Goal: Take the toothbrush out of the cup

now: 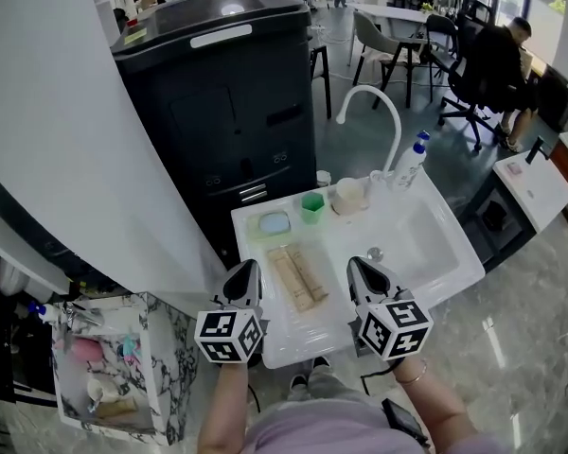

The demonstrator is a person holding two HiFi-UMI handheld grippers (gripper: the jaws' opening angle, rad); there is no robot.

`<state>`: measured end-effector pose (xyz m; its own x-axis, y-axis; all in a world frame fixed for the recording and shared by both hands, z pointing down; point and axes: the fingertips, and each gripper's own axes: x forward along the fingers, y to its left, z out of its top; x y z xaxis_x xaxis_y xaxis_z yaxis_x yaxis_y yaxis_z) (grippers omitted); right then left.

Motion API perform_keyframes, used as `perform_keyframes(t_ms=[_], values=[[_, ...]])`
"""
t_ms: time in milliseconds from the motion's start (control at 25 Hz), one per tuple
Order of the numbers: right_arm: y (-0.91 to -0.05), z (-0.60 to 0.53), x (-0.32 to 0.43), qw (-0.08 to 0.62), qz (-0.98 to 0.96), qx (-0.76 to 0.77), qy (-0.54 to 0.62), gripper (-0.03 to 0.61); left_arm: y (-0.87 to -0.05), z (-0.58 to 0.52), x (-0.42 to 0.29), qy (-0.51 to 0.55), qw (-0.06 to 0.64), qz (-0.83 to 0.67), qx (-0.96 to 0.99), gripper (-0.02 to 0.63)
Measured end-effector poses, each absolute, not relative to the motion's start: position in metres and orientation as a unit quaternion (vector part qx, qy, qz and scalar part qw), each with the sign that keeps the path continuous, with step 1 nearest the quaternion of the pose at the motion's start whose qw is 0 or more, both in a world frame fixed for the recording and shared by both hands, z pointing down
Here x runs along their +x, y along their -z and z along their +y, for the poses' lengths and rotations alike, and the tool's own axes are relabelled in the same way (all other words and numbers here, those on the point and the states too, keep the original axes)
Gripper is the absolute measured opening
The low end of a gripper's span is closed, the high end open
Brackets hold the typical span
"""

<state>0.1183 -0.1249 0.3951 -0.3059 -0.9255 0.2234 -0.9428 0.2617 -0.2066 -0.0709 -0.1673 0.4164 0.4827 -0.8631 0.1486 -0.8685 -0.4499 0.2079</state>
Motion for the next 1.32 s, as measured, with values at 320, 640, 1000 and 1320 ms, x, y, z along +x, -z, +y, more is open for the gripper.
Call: perform_keyframes(t_ms=[320, 640, 1000, 1320], values=[[-0.391, -0.115, 0.126, 0.011, -0.792, 0.594, -0.137, 0.003, -0.417, -0.159, -0.066, -0.012, 0.129, -0.504, 0.854, 0.000], [-0.395, -0.111, 0.122, 0.016, -0.802, 0.584, -0.126, 0.003, -0.416, -0.156, -0.067, -0.013, 0.129, -0.504, 0.854, 0.000], [-0.399, -0.110, 0.123, 0.016, -0.806, 0.579, -0.123, 0.003, -0.417, -0.156, -0.064, -0.014, 0.128, -0.502, 0.855, 0.000], [-0.402, -0.107, 0.123, 0.016, -0.810, 0.573, -0.123, 0.003, -0.417, -0.156, -0.062, -0.014, 0.128, -0.501, 0.856, 0.000]])
